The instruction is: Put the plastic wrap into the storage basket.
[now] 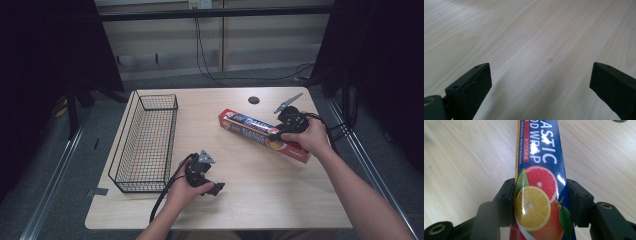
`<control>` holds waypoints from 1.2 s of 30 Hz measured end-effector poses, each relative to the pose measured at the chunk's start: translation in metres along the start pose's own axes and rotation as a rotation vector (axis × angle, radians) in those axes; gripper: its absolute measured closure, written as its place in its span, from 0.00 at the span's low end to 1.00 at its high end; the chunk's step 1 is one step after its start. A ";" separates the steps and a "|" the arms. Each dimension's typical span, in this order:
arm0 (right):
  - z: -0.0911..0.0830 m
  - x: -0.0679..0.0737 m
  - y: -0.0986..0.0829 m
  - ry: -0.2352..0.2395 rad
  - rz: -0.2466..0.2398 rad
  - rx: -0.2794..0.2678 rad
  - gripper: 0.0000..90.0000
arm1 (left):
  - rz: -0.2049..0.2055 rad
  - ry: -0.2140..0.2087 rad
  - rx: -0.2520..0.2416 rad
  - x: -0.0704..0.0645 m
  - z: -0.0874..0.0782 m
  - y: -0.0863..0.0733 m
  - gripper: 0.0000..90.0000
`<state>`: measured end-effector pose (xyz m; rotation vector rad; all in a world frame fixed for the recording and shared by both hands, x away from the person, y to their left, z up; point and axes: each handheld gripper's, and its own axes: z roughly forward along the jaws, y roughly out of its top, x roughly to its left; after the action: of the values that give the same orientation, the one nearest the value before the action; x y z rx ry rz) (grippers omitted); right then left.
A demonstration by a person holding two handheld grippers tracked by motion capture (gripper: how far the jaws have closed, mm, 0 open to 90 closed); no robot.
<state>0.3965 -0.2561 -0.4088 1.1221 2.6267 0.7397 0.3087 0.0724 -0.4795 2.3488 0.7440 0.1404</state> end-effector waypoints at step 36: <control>0.038 0.000 -0.009 0.027 0.033 0.085 0.40 | 0.002 -0.002 0.010 -0.002 0.003 -0.001 0.04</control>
<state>0.4042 -0.2475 -0.4463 1.1890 2.6912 0.6589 0.3075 0.0705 -0.4825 2.3582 0.7435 0.1355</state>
